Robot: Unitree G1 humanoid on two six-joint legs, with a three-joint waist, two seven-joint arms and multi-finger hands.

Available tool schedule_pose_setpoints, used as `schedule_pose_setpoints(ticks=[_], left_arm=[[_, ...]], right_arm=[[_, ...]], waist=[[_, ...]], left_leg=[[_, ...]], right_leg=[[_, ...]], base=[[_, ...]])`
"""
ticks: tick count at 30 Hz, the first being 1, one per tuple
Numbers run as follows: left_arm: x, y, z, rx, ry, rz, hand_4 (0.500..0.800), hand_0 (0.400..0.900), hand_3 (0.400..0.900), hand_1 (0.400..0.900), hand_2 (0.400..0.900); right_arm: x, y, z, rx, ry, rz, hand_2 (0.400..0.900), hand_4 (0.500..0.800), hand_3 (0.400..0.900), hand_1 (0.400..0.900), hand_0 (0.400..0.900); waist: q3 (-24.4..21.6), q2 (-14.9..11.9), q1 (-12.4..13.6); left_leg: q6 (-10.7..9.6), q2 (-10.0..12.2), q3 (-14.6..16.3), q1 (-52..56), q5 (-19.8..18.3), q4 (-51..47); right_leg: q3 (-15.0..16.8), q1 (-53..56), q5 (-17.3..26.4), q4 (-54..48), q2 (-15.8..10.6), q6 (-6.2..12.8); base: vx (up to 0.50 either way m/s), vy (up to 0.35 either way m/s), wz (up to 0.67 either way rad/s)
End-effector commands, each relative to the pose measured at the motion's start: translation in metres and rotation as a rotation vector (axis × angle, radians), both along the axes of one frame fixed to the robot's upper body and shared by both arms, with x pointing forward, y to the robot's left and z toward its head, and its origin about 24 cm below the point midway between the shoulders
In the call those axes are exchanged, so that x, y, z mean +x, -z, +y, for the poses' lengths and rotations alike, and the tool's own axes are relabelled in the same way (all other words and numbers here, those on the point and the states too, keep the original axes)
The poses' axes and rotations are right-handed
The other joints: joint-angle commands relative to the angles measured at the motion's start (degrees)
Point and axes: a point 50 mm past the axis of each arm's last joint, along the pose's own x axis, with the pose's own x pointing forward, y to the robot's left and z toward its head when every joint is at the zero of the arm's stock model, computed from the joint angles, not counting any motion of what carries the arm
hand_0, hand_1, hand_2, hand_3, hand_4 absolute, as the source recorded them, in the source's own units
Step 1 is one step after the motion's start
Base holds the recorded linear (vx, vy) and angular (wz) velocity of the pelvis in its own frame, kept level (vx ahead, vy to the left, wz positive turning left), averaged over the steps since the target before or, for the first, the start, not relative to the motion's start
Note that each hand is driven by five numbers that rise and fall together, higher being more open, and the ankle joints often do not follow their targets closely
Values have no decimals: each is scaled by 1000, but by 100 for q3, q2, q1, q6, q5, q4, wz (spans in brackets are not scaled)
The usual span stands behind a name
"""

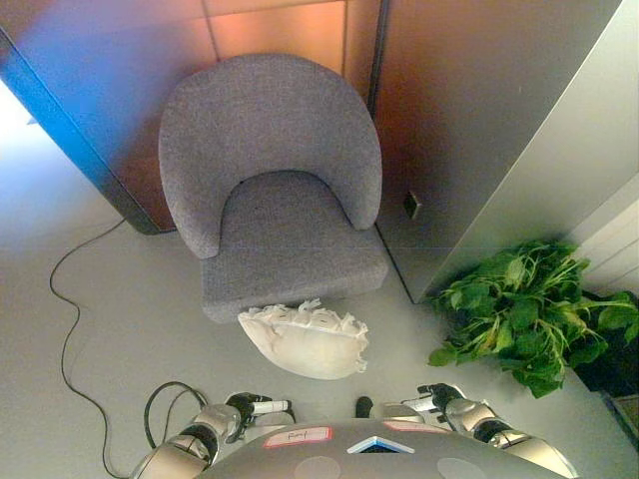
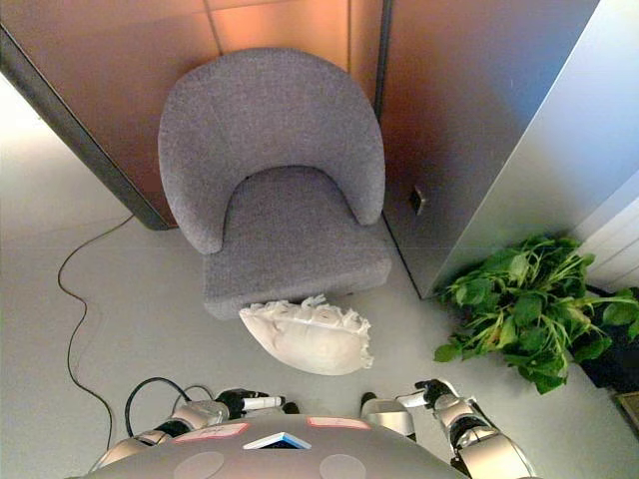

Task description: Pick up the pillow and put it on the sofa.

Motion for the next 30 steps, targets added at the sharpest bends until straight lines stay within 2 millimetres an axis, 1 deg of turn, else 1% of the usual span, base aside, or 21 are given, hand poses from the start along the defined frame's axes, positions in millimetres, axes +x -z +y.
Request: schedule_pose_setpoints(ticks=[1,5,6,7,8,9,12,13,14,15,17,18,20,22,24,25,27,28,30], left_arm=[[24,-5,6,38,11,-37,800,900,900,900,900],[42,-10,7,65,18,-111,800,900,900,900,900],[52,-13,7,69,4,-154,800,900,900,900,900],[57,-14,7,71,-6,-175,800,900,900,900,900],[66,-17,7,71,-31,-213,800,900,900,900,900],[77,-22,7,68,-59,-256,800,900,900,900,900],[95,-29,11,63,-113,-324,800,900,900,900,900],[98,-31,13,60,-120,-340,800,900,900,900,900],[101,-33,15,55,-128,-355,800,900,900,900,900],[106,-36,18,42,-138,-385,800,900,900,900,900],[111,-39,18,29,-150,-406,800,900,900,900,900],[117,-42,17,10,-151,-442,800,900,900,900,900],[127,-48,13,-16,-153,-492,800,900,900,900,900],[135,-53,9,-35,-161,-542,800,900,900,900,900],[155,-66,2,-84,-175,-623,800,900,900,900,900],[158,-68,1,-92,-180,-631,800,900,900,900,900],[169,-78,-8,-159,-188,-687,800,900,900,900,900],[169,-78,-8,-161,-190,-689,800,900,900,900,900],[171,-82,-16,-207,-188,-714,800,900,900,900,900]], right_arm=[[42,-10,0,-124,-229,-99,900,800,900,900,900],[77,-26,-5,-257,-360,-202,900,800,900,900,900],[89,-32,-7,-299,-392,-237,900,800,900,900,900],[95,-35,-8,-321,-404,-255,900,800,900,900,900],[106,-41,-11,-358,-430,-288,900,800,900,900,900],[121,-50,-13,-400,-446,-332,900,800,900,900,900],[150,-69,-16,-456,-440,-422,900,800,900,900,900],[156,-74,-19,-470,-428,-445,900,800,900,900,900],[162,-79,-21,-481,-412,-467,900,800,900,900,900],[172,-89,-26,-504,-383,-504,900,800,900,900,900],[181,-98,-29,-525,-362,-534,900,800,900,900,900],[193,-111,-35,-550,-343,-565,900,800,900,900,900],[208,-127,-41,-578,-320,-596,900,800,900,900,900],[215,-138,-47,-602,-307,-620,900,800,900,900,900],[232,-165,-61,-635,-255,-675,900,800,900,900,900],[234,-168,-63,-637,-248,-681,900,800,900,900,900],[247,-197,-78,-668,-197,-737,900,800,900,900,900],[248,-198,-79,-669,-195,-739,900,800,900,900,900],[253,-212,-87,-675,-157,-770,900,800,900,900,900]], waist=[[445,-136,50],[689,-79,125],[805,-42,150],[857,-23,158],[970,14,168],[1133,61,185],[1466,165,232],[1558,208,252],[1653,259,272],[1840,357,304],[1962,435,317],[2124,542,348],[2302,677,378],[2411,769,400],[2632,944,461],[2641,961,471],[2812,1167,518],[2812,1174,520],[2812,1324,586]], left_leg=[[210,-261,-306,112,-766,61],[214,-257,-355,-175,-680,110],[219,-258,-391,-330,-629,133],[220,-258,-409,-398,-605,139],[222,-268,-450,-524,-562,153],[224,-291,-507,-714,-510,191],[226,-383,-625,-1213,-430,374],[220,-413,-660,-1373,-401,440],[210,-446,-699,-1523,-368,506],[193,-509,-771,-1730,-324,588],[183,-556,-818,-1872,-304,650],[179,-605,-867,-2053,-280,757],[173,-674,-913,-2303,-249,909],[183,-730,-936,-2485,-228,1015],[239,-867,-972,-2833,-177,1190],[247,-882,-972,-2877,-172,1212],[257,-975,-1004,-3189,-106,1369],[257,-979,-1004,-3207,-106,1379],[271,-1031,-1038,-3453,-88,1483]], right_leg=[[-287,205,-622,212,-184,503],[-314,-88,-576,311,-248,503],[-309,-243,-554,358,-275,494],[-312,-312,-543,378,-286,489],[-301,-444,-517,412,-306,484],[-287,-613,-487,449,-337,472],[-260,-1034,-429,564,-419,451],[-268,-1159,-414,605,-445,443],[-282,-1275,-400,654,-472,434],[-295,-1442,-396,734,-520,420],[-309,-1569,-413,814,-555,407],[-340,-1746,-439,957,-617,391],[-379,-2022,-484,1194,-679,372],[-378,-2224,-519,1360,-705,362],[-390,-2678,-563,1732,-785,379],[-391,-2735,-572,1780,-797,384],[-420,-3089,-622,2087,-853,381],[-419,-3111,-628,2105,-856,381],[-439,-3397,-681,2308,-897,361]], base=[[-26,-77,9],[-84,-88,12],[-120,-86,16],[-144,-76,18],[-166,-72,19],[-170,-77,21],[-169,-67,21],[-155,-32,20],[-162,0,20],[-131,15,17],[-101,38,13],[-97,55,12],[-100,61,12],[-96,50,14],[-146,49,22],[-133,57,21],[-112,67,18],[-53,56,15],[-38,62,16]])
